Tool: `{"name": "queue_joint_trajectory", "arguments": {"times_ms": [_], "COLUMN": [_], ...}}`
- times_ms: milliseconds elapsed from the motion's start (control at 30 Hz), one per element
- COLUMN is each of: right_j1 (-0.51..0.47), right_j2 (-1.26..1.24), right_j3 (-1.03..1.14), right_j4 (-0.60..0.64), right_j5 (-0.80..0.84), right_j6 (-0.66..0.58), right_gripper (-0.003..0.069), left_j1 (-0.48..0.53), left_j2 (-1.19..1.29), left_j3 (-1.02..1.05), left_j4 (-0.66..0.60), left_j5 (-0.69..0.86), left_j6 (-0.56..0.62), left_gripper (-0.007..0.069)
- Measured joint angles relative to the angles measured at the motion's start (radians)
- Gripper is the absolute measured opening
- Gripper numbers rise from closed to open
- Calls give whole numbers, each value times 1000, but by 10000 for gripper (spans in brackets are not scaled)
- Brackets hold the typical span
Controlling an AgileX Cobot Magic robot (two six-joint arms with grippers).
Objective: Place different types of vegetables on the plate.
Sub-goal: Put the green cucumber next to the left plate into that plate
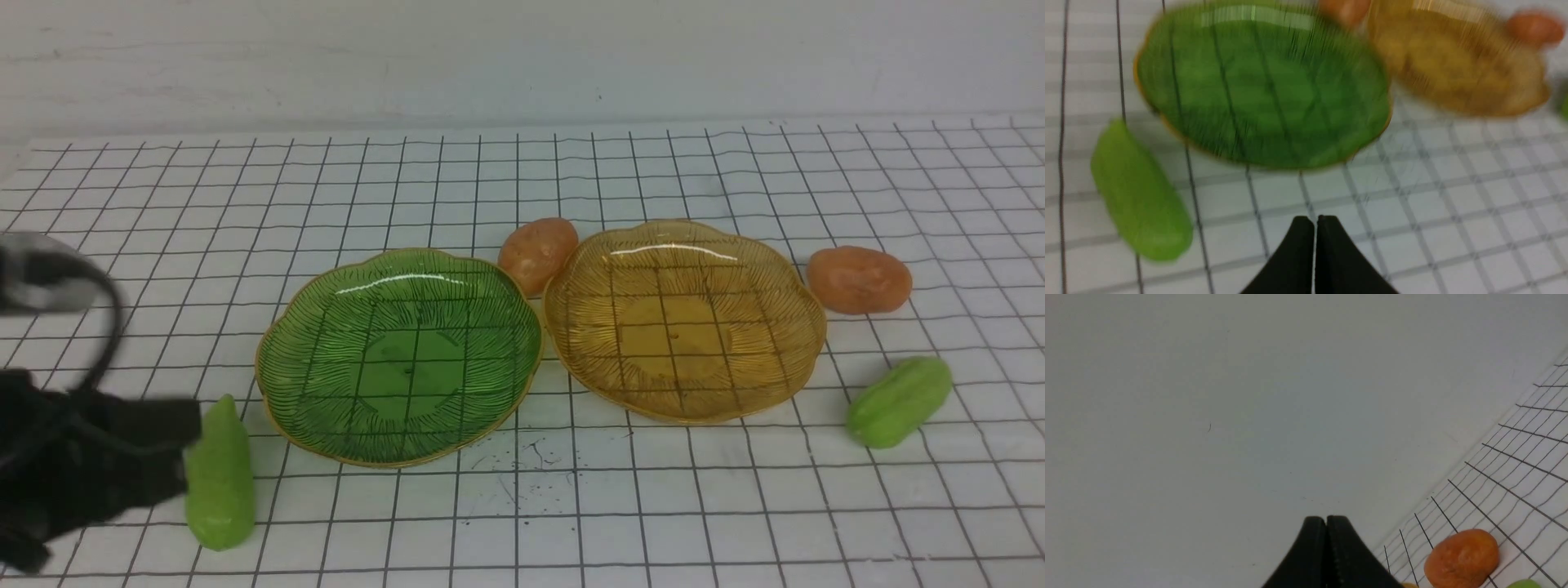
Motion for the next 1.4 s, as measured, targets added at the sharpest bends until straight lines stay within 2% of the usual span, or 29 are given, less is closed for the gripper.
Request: {"name": "queue_joint_trajectory", "arguments": {"times_ms": [100,200,233,300,333,400,433,467,600,733,800,1100,1133,1200,1267,1400], "right_j1": [0,0,0,0,0,0,0,0,0,0,0,0,0,0,0,0], "right_j2": [3,86,95,237,249,415,428,539,706,812,847,853,853,853,853,853], "right_j3": [-96,-278,-278,-471,-486,-671,-685,-794,-914,-938,-938,-938,-938,-938,-938,-938], "right_j4": [-40,-116,-120,-178,-178,-227,-233,-251,-262,-231,-185,-87,-87,-77,-75,-75], "right_j5": [176,382,382,588,603,809,825,952,1106,1172,1203,1211,1211,1211,1211,1211], "right_j6": [-15,-114,-121,-231,-240,-347,-354,-412,-493,-547,-583,-664,-664,-672,-674,-675], "right_gripper": [-15,-15,-15,-15,-15,-15,-15,-15,-15,-15,-15,-15,-15,-15,-15,-15], "left_j1": [1,1,1,1,1,1,1,1,1,1,1,1,1,1,1,1], "left_j2": [116,203,203,264,268,319,326,354,410,475,517,702,702,767,798,845], "left_j3": [-15,-67,-71,-137,-148,-222,-227,-262,-294,-298,-298,-299,-299,-299,-299,-299], "left_j4": [113,175,179,236,240,277,279,288,293,306,321,413,416,452,461,463], "left_j5": [106,166,168,186,188,194,194,194,179,148,124,0,-2,-32,-40,-57], "left_j6": [-51,-124,-129,-195,-206,-279,-284,-313,-338,-345,-345,-364,-364,-380,-393,-405], "left_gripper": [-8,-8,-8,-8,-8,-8,-8,-8,-6,28,82,505,513,601,626,628]}}
